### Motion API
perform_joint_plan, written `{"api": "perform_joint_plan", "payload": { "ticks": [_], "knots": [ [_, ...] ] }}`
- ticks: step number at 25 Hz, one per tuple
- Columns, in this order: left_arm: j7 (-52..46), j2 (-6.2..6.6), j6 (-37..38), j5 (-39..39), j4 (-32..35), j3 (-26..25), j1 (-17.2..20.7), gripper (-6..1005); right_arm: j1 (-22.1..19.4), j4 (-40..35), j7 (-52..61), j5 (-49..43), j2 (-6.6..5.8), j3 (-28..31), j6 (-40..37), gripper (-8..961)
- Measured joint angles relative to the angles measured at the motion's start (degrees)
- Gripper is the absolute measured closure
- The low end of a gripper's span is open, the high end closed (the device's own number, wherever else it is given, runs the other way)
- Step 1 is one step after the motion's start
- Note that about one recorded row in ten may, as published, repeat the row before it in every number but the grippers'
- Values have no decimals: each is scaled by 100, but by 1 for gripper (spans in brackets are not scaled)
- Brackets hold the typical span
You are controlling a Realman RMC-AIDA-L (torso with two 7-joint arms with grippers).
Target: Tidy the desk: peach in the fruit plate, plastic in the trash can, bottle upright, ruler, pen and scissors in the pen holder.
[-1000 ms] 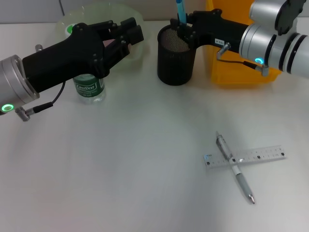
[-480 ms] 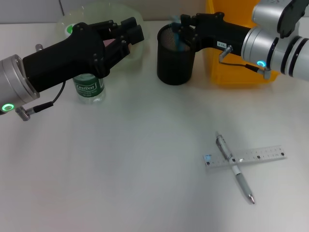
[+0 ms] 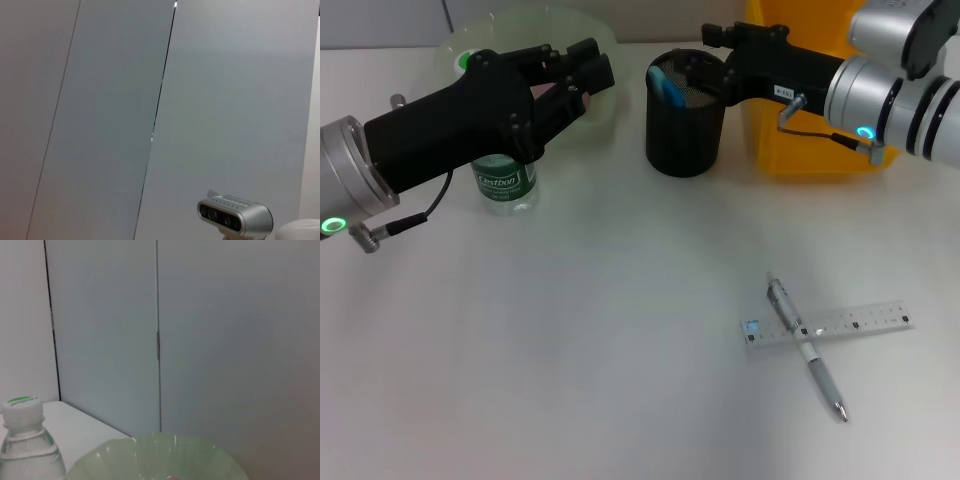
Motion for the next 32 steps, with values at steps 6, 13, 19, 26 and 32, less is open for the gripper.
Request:
{"api": "perform_joint_plan", "payload": {
  "ticks": [6, 13, 19, 26, 32],
  "knots": [
    [-6, 3, 4, 0, 0, 0, 11, 805, -245, -104, 21, 307, -10, 2, -458, 444],
    [-15, 4, 42, 0, 0, 0, 68, 805, -760, -599, 481, 449, -39, -31, -1236, 445],
    [-18, 16, 46, 14, 0, 42, 185, 804, -1276, -1090, 947, 439, -50, -31, -2049, 434],
    [46, 3, 203, 441, 31, 15, 350, 804, -1861, -1610, 1306, 379, -56, -30, -2929, 281],
    [31, 44, 370, 717, 14, 0, 469, 750, -2141, -2085, 1638, -77, -70, -31, -3456, 278]
  ]
}}
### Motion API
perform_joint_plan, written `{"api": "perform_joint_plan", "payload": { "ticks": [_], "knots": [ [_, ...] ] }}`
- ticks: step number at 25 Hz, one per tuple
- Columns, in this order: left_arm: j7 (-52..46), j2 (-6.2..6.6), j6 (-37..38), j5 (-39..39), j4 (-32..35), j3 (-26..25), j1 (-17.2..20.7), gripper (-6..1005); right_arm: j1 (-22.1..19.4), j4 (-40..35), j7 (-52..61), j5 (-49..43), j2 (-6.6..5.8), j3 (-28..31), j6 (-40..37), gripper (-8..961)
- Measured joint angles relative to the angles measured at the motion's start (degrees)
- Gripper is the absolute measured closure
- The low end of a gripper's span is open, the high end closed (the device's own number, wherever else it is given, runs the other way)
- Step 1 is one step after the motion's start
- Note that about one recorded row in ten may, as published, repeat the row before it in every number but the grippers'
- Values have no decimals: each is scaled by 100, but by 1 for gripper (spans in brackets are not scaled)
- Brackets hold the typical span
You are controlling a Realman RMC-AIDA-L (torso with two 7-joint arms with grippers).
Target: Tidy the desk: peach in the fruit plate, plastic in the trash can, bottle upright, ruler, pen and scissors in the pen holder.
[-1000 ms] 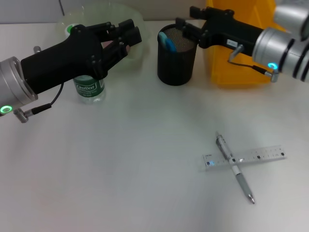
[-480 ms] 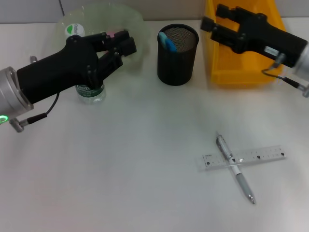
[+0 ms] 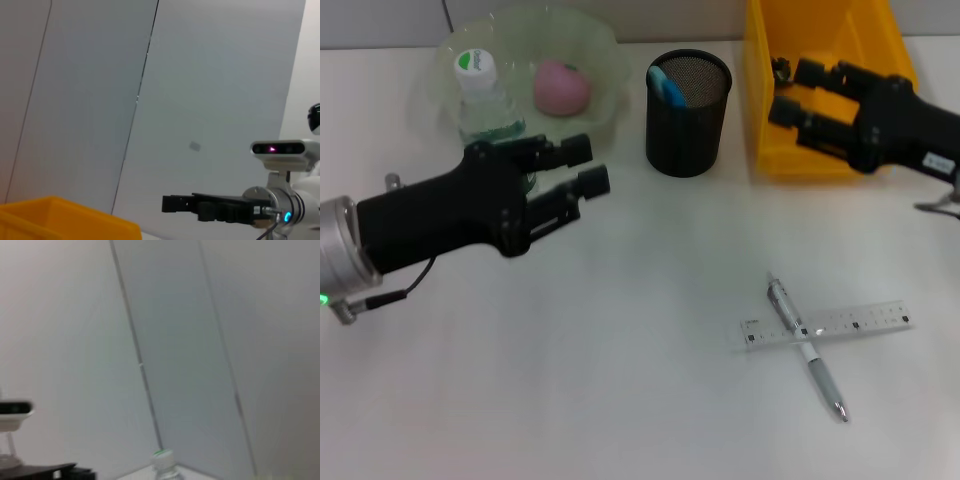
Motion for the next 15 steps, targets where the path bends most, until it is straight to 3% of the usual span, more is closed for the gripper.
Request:
{"api": "perform_joint_plan", "payload": {
  "ticks": [6, 9, 15],
  "knots": [
    [43, 53, 361, 276, 25, 1, 94, 686, -119, -1011, 983, -833, -1, 1, -643, 278],
    [176, 58, 561, 324, -3, 0, 134, 438, -116, -1724, 1510, -1337, 3, 0, -1079, 278],
    [339, 34, 733, 337, -10, 2, 245, 288, -19, -3121, 2627, -2037, 0, -5, -1711, 279]
  ]
}}
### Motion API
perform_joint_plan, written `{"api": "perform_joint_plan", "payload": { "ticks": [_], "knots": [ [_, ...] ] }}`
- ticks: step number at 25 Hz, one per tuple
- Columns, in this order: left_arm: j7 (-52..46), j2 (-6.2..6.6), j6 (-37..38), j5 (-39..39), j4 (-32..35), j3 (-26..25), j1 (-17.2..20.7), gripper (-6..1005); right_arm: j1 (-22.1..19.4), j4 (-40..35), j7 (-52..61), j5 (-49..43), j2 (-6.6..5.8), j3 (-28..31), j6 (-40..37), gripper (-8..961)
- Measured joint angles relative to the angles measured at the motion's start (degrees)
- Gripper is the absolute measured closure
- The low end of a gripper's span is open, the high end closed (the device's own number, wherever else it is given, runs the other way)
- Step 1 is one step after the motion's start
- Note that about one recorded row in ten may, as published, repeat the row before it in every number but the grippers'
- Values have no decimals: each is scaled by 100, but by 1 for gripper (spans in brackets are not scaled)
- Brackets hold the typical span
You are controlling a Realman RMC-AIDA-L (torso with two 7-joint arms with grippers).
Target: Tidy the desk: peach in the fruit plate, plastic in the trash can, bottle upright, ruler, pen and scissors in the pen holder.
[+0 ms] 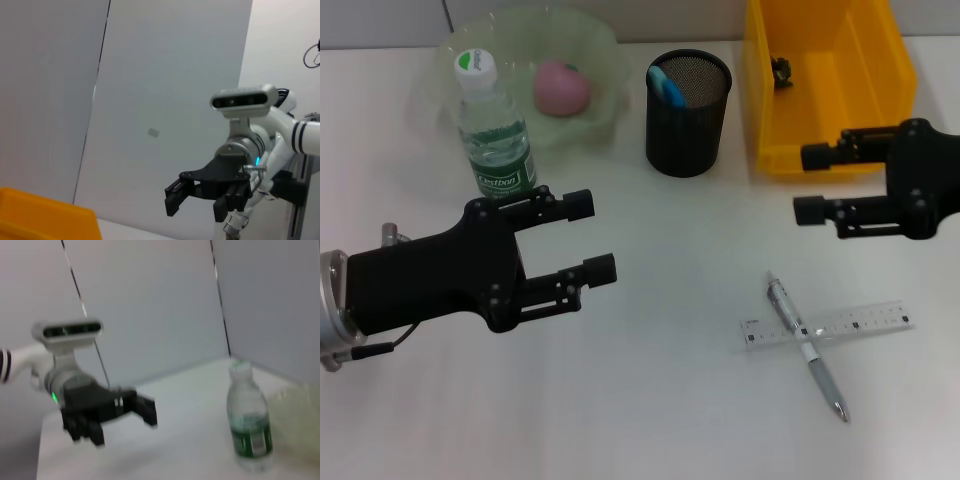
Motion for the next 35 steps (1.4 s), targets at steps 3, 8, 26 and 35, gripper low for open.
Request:
{"api": "perform_joint_plan", "payload": {
  "ticks": [3, 8, 26, 35],
  "knots": [
    [1, 1, 86, 0, -2, 5, 16, 290, 107, -622, 520, -484, -1, -98, -223, 279],
    [-1, 8, 186, 1, -4, 2, 24, 292, 370, -1303, 1125, -1055, -6, -352, -690, 279],
    [-52, -56, 234, 0, -20, 50, 47, 292, 1196, -1868, 2234, -2958, 7, -2255, -996, 278],
    [13, -87, 224, 0, -154, 4, 24, 292, 1299, -1729, 2206, -3286, 9, -3016, -619, 278]
  ]
}}
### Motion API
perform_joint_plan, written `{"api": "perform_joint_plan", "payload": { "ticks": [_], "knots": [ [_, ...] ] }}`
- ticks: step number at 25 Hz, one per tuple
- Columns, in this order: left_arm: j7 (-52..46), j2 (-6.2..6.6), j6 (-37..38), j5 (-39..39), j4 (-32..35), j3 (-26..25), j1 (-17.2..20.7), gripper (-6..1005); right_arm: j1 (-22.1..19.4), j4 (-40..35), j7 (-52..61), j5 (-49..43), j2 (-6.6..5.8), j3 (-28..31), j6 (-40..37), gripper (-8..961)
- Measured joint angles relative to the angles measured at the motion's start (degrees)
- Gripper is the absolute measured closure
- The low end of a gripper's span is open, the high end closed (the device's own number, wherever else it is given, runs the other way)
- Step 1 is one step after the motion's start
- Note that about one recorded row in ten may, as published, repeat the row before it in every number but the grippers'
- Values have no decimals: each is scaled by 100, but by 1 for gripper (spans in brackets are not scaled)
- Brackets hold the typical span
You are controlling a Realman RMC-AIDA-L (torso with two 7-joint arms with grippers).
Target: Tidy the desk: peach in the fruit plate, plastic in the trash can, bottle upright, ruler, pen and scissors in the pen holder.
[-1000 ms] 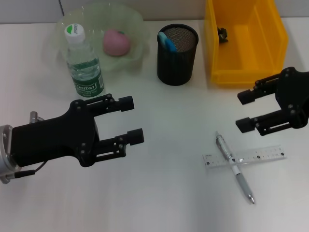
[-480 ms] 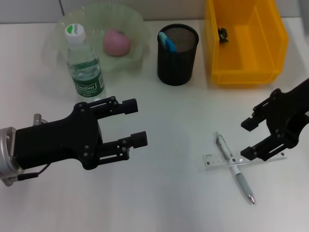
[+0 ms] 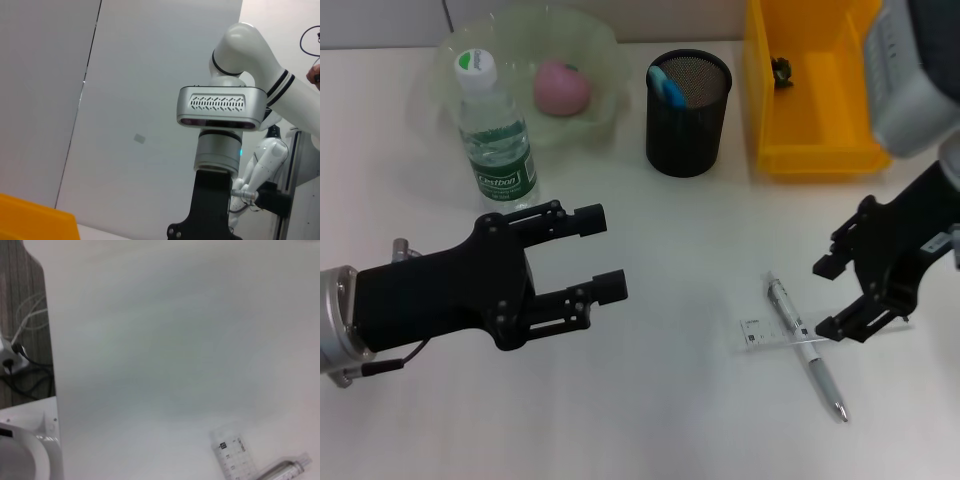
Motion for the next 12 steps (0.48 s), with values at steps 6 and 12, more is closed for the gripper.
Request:
{"api": "perform_joint_plan", "payload": {
  "ticks": [6, 12],
  "knots": [
    [136, -26, -33, -9, -89, -6, -19, 293, 69, 316, -213, -59, -1, -511, 400, 278],
    [195, -37, -35, -36, -153, -6, -9, 293, 271, 796, -329, -66, -8, -821, 685, 277]
  ]
}}
